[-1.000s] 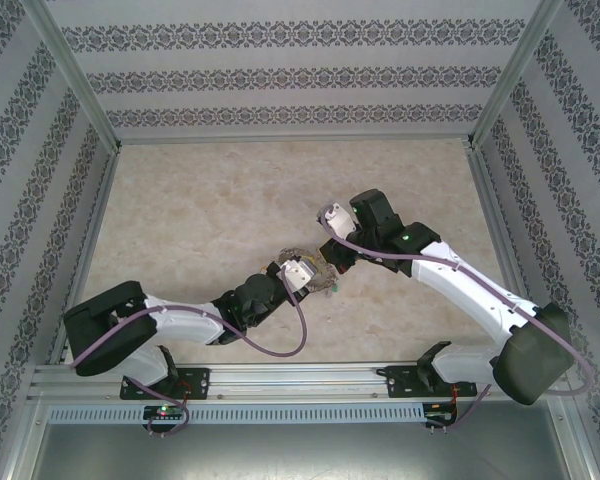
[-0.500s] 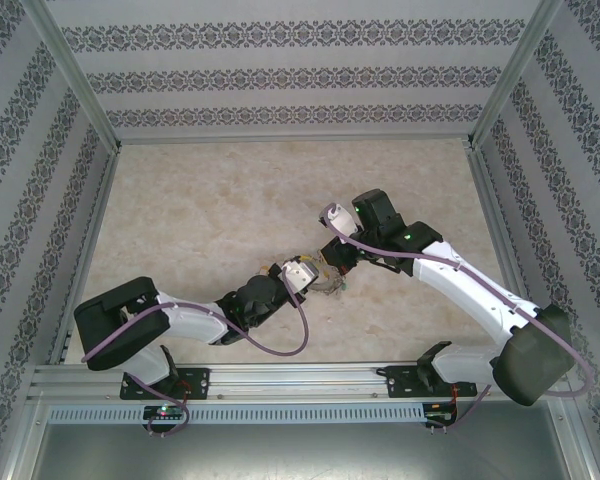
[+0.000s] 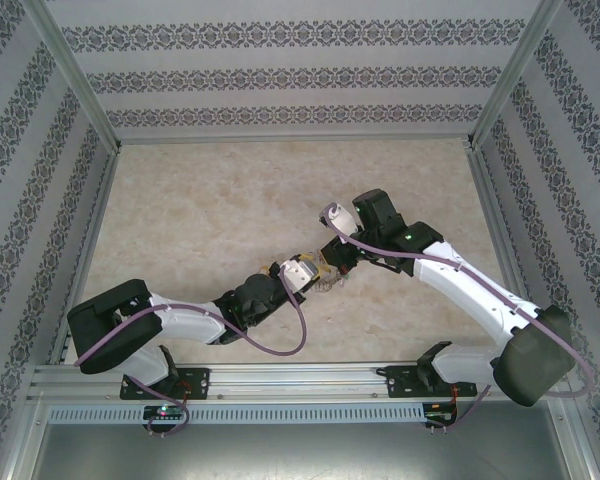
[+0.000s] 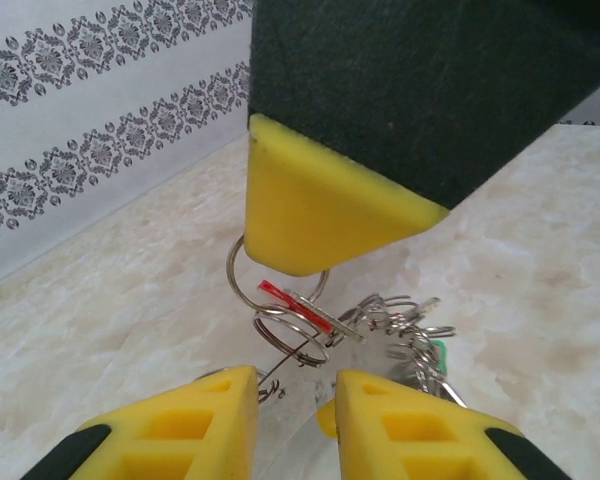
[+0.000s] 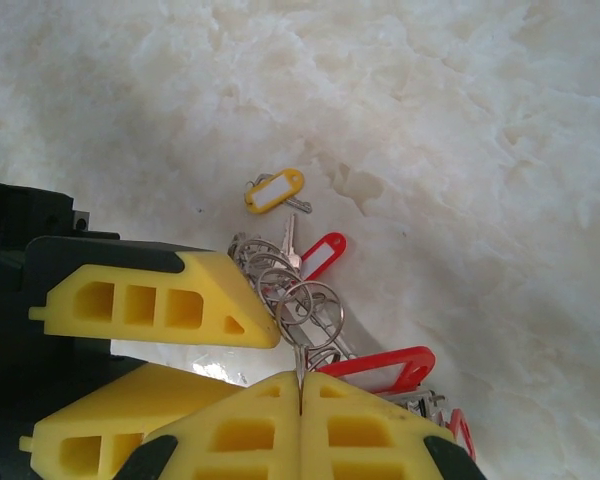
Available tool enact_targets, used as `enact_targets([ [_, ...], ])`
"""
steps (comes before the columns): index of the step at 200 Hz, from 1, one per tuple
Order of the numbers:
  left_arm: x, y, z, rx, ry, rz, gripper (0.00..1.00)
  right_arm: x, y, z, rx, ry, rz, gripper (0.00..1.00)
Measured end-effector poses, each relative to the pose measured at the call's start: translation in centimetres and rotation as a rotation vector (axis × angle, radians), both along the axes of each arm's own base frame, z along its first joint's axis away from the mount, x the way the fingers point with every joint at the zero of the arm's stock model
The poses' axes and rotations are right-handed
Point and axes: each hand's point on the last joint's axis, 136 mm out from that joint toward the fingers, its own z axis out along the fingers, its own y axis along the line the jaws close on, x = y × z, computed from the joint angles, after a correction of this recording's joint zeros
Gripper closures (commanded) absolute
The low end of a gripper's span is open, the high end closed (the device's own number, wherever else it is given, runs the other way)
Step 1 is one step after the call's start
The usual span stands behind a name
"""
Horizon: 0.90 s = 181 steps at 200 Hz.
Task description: Put the keys on the keyring
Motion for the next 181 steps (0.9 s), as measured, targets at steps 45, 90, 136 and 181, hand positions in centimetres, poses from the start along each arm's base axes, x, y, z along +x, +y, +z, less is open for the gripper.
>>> enact_targets([
  [45,0.34,-0.45,0.42,-0.004,-0.006,0.003,0.73,-0.09,0.03,0.18,0.005,-0.002,0.003,1.00],
  [90,0.73,-0.71,0.54,0.003,-0.013,0.013,0.79,-0.19,0.02,0.51,0.013,-0.008,0.004,1.00],
  [136,0.75,-0.70,0.23,0.020,-0.009,0.013,0.76,-0.24,-0.01,0.60,0.015,-0.010,0.003,1.00],
  [181,0.70,-0.55,-0.17,0.049,-0.007,0.013,0.73,-0.24,-0.02,0.59,0.015,-0.010,0.003,1.00],
])
